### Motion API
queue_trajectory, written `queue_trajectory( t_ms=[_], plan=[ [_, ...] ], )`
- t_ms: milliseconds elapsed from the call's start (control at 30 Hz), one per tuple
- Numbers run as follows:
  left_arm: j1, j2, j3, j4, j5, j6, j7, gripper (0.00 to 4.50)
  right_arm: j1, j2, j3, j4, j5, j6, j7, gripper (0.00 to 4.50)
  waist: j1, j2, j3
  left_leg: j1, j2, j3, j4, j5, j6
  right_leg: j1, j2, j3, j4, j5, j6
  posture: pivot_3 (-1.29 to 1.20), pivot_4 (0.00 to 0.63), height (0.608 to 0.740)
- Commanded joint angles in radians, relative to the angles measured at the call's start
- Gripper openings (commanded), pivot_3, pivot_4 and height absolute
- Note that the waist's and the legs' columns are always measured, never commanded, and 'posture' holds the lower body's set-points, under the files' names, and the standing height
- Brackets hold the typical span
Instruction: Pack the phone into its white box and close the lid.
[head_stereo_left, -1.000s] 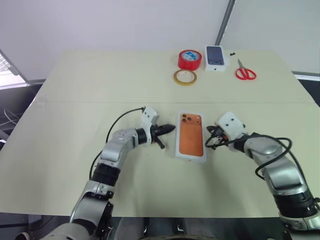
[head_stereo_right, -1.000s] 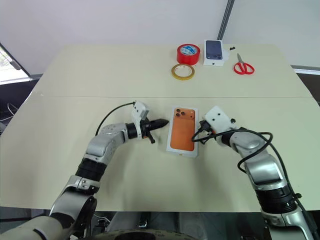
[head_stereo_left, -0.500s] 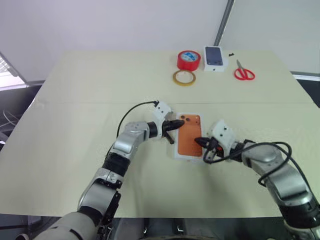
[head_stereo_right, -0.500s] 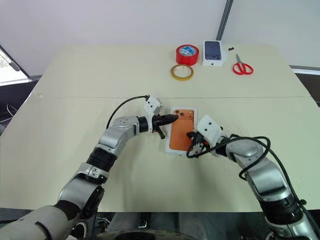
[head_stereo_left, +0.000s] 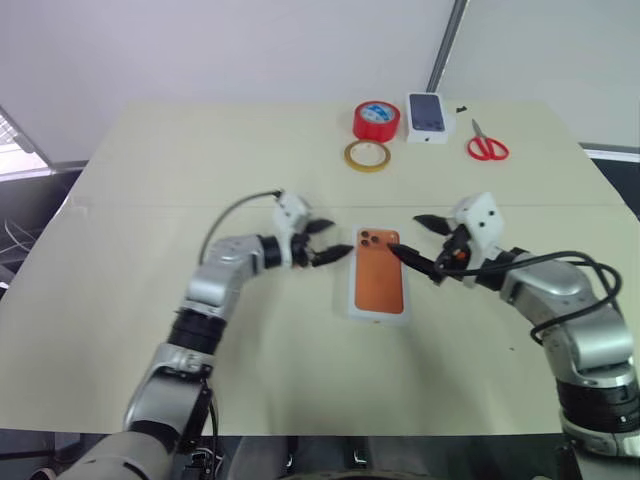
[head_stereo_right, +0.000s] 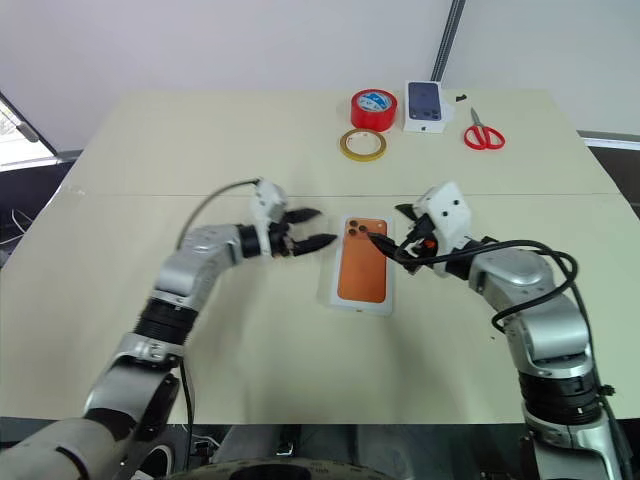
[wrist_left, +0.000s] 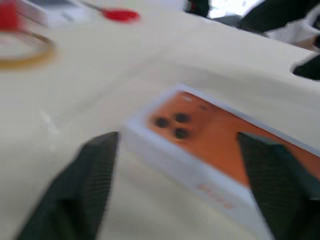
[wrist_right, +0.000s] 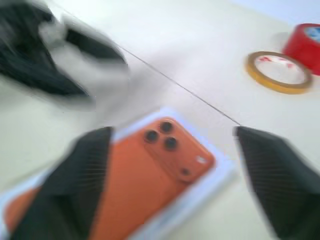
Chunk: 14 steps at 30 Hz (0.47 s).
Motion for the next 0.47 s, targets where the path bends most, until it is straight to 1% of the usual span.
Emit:
queue_trajectory(
  t_ms=[33,133,200,367,467],
  plan=[
    [0.063,0.091,0.067,-0.068,-0.026,-0.019,-0.034,4.46,0.055,-0.036,-0.050,-0.009,0.013,-0.089,0.051,4.46,-0.001,0.000,0.000,0.000,0.000,0.000,0.000,0.000,0.000,0.000,0.000,0.000,0.000,0.000,0.000,0.00,0.150,0.740],
    [0.152,0.176,0.117,-0.142,-0.054,-0.050,-0.085,4.46,0.139,-0.071,-0.106,0.005,-0.001,-0.212,0.101,4.46,0.000,0.000,0.001,0.000,0.000,0.000,0.000,0.000,0.001,0.000,-0.001,0.000,-0.001,0.000,0.000,0.00,0.150,0.740],
    [0.218,0.229,0.172,-0.175,-0.076,-0.026,-0.083,4.46,0.201,-0.097,-0.161,0.020,0.024,-0.252,0.148,4.46,0.003,0.001,0.001,0.000,0.000,0.000,0.000,0.000,0.001,0.001,-0.001,0.000,-0.001,0.000,0.000,0.00,0.150,0.740],
    [0.349,0.292,0.250,-0.242,-0.099,-0.031,-0.061,4.46,0.296,-0.146,-0.216,0.073,0.069,-0.271,0.238,4.46,0.002,0.001,0.001,0.003,0.000,0.000,0.000,-0.001,0.002,0.004,-0.002,0.000,-0.002,0.000,0.000,0.00,0.150,0.740],
    [0.403,0.314,0.289,-0.259,-0.108,-0.023,-0.040,4.46,0.290,-0.156,-0.228,0.119,0.062,-0.291,0.241,4.46,-0.001,0.001,0.001,0.005,0.000,0.000,-0.001,-0.001,0.002,0.005,-0.002,0.000,-0.002,0.000,-0.001,0.00,0.150,0.740]
  ],
)
